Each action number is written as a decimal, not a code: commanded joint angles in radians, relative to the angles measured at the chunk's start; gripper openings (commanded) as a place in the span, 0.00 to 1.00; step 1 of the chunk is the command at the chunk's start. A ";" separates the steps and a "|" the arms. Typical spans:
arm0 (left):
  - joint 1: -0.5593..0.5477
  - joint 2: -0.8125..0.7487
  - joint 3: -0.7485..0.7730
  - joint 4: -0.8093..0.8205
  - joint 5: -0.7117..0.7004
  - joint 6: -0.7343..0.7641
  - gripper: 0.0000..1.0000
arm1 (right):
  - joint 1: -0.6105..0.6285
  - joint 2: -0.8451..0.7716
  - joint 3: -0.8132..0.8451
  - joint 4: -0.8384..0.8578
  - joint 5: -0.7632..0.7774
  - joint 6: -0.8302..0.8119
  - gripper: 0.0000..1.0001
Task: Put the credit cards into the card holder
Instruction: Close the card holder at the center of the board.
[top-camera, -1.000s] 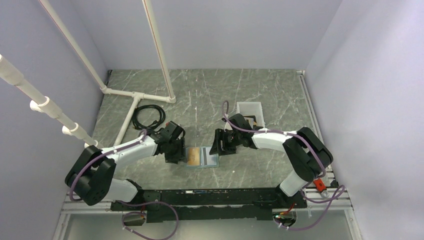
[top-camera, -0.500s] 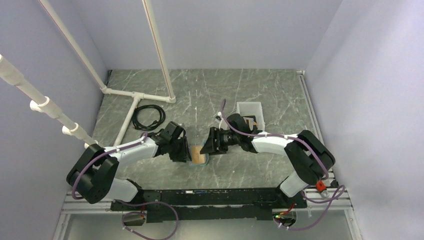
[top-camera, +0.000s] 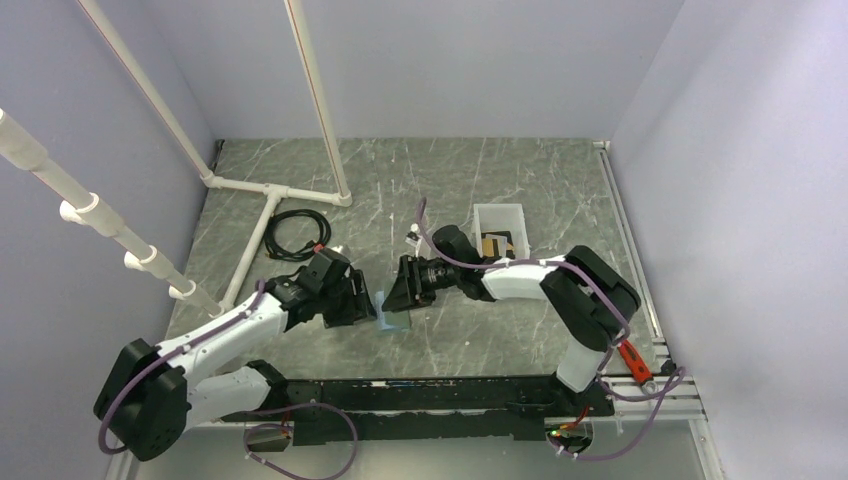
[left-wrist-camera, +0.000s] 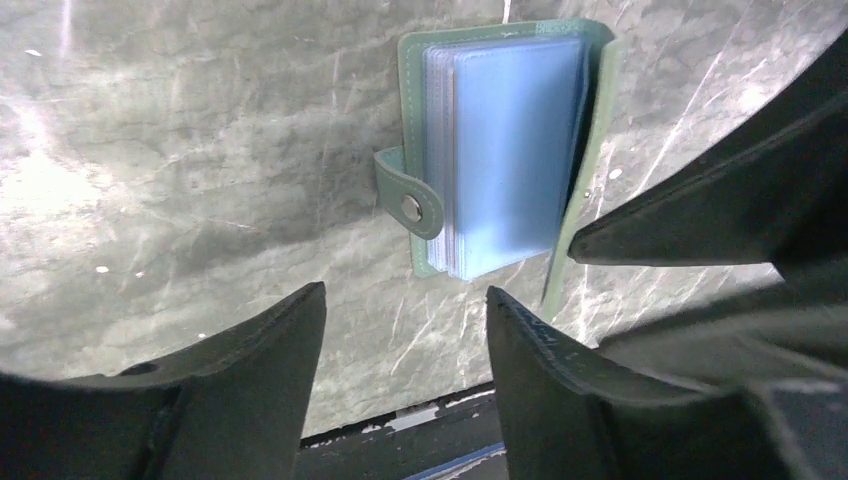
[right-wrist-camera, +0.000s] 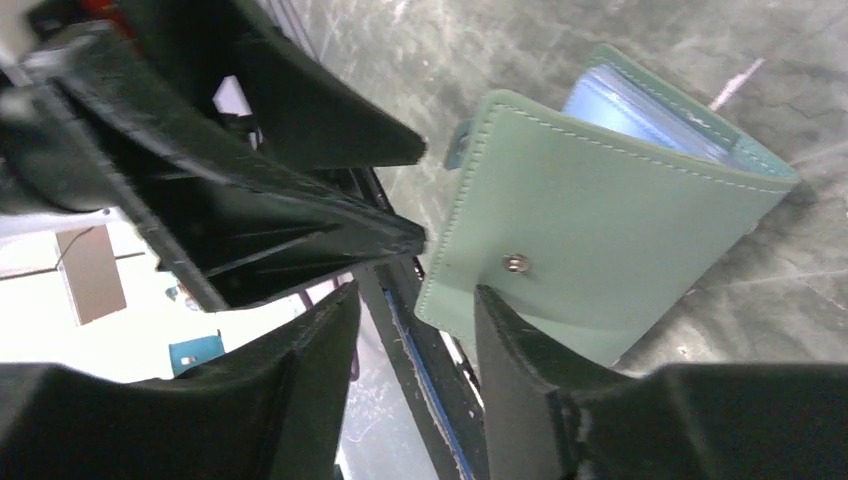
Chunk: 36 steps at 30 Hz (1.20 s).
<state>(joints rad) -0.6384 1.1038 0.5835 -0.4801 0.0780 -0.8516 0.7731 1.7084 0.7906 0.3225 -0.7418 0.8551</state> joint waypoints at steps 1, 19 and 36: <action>0.006 -0.046 0.010 -0.058 -0.069 -0.027 0.61 | -0.001 0.058 0.033 0.039 -0.029 -0.027 0.42; 0.011 0.037 0.099 -0.025 -0.075 0.062 0.47 | -0.001 0.183 0.062 -0.066 0.042 -0.126 0.05; 0.007 0.203 0.210 -0.031 -0.092 0.132 0.37 | 0.002 0.211 0.078 -0.098 0.050 -0.146 0.02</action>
<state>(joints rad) -0.6315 1.2945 0.7559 -0.5194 0.0013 -0.7410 0.7731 1.8954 0.8555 0.2623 -0.7647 0.7586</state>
